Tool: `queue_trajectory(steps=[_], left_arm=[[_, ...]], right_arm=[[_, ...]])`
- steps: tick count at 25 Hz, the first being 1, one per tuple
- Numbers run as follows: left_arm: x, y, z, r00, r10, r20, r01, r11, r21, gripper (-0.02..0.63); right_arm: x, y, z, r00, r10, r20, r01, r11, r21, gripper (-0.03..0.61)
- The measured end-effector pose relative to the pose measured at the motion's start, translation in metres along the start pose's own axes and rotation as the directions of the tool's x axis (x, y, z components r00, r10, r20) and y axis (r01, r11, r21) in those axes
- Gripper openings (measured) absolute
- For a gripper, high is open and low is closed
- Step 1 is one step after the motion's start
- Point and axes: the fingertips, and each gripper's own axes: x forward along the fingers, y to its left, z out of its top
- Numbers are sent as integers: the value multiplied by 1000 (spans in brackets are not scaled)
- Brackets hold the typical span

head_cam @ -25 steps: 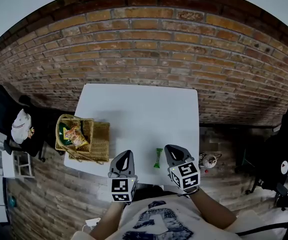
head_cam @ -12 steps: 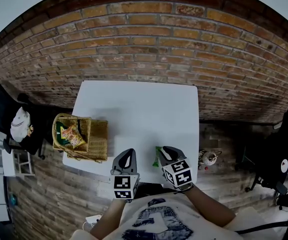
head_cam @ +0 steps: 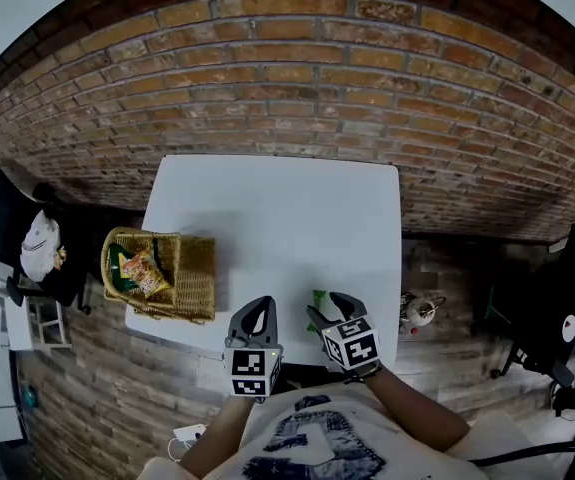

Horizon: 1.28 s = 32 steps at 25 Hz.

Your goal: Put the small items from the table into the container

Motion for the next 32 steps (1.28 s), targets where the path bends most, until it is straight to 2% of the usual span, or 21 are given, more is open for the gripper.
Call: queue_trajectory(steps=[4, 17, 32], left_arm=[[4, -3, -2, 1000, -16, -7, 16, 1000, 13, 51], [17, 1, -14, 997, -41, -65, 42, 999, 13, 51], [15, 3, -16, 994, -55, -96, 59, 998, 34, 51]], right_arm=[[7, -4, -6, 1000, -6, -25, 7, 1000, 11, 258], [37, -11, -29, 993, -33, -115, 36, 999, 22, 256], [55, -17, -59, 980, -64, -189, 74, 996, 46, 255]])
